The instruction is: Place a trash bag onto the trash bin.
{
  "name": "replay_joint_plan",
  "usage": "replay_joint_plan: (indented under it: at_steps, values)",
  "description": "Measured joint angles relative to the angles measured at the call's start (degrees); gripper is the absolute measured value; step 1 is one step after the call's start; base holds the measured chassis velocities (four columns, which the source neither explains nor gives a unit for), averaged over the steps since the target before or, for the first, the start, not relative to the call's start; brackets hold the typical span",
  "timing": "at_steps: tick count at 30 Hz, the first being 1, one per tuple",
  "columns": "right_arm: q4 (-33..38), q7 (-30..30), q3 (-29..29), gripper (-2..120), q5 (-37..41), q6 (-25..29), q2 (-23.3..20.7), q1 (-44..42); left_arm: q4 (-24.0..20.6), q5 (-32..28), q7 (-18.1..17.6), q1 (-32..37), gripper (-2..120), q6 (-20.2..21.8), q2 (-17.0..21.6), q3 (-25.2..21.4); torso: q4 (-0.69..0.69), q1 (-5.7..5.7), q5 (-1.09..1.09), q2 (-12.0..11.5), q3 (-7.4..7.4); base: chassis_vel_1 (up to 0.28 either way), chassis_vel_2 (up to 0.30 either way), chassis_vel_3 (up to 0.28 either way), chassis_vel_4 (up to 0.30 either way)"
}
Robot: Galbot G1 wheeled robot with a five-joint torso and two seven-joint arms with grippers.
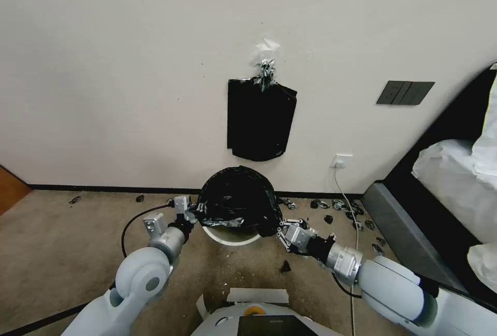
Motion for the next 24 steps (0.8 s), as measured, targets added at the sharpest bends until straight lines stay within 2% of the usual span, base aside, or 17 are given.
replay_joint_plan:
  at_steps: [2, 5, 6, 13, 14, 17, 24]
  values:
    - [0.0, 0.0, 0.1, 28, -0.2, 0.1, 0.1, -0.3, -0.1, -0.1, -0.1, 0.1, 1, 0.0, 0.0, -0.1, 0.00, 0.00, 0.00, 0.0, 0.00, 0.000, 0.000, 0.000, 0.000]
    - [0.0, 0.1, 0.3, 42, -1.0, 0.5, 0.5, -0.8, -0.2, -0.1, -0.2, -0.1, 1, 0.1, -0.2, 0.0, 0.00, 0.00, 0.00, 0.0, 0.00, 0.000, 0.000, 0.000, 0.000]
    - [0.0, 0.1, 0.3, 42, -1.0, 0.5, 0.5, -0.8, -0.2, -0.1, -0.2, -0.1, 1, 0.1, -0.2, 0.0, 0.00, 0.00, 0.00, 0.0, 0.00, 0.000, 0.000, 0.000, 0.000]
    - [-0.2, 0.7, 0.8, 14, -2.8, 2.1, 1.5, -3.0, -0.1, -0.6, -0.6, -0.2, 1, 0.1, -0.6, -0.1, 0.00, 0.00, 0.00, 0.0, 0.00, 0.000, 0.000, 0.000, 0.000]
    - [-0.2, 0.7, 0.8, 14, -2.8, 2.1, 1.5, -3.0, -0.1, -0.6, -0.6, -0.2, 1, 0.1, -0.6, -0.1, 0.00, 0.00, 0.00, 0.0, 0.00, 0.000, 0.000, 0.000, 0.000]
    - [-0.2, 0.7, 1.0, 1, -4.0, 2.7, 1.8, -4.2, 0.0, -1.2, -1.0, -0.2, 1, 0.2, -0.6, -0.1, 0.00, 0.00, 0.00, 0.0, 0.00, 0.000, 0.000, 0.000, 0.000]
    - [-0.5, 1.0, 1.3, 0, -6.5, 5.6, 2.5, -6.5, 0.0, -3.8, -3.2, -1.2, 1, 0.7, -0.8, 0.1, 0.01, 0.00, -0.01, 0.0, 0.00, 0.000, 0.000, 0.000, 0.000]
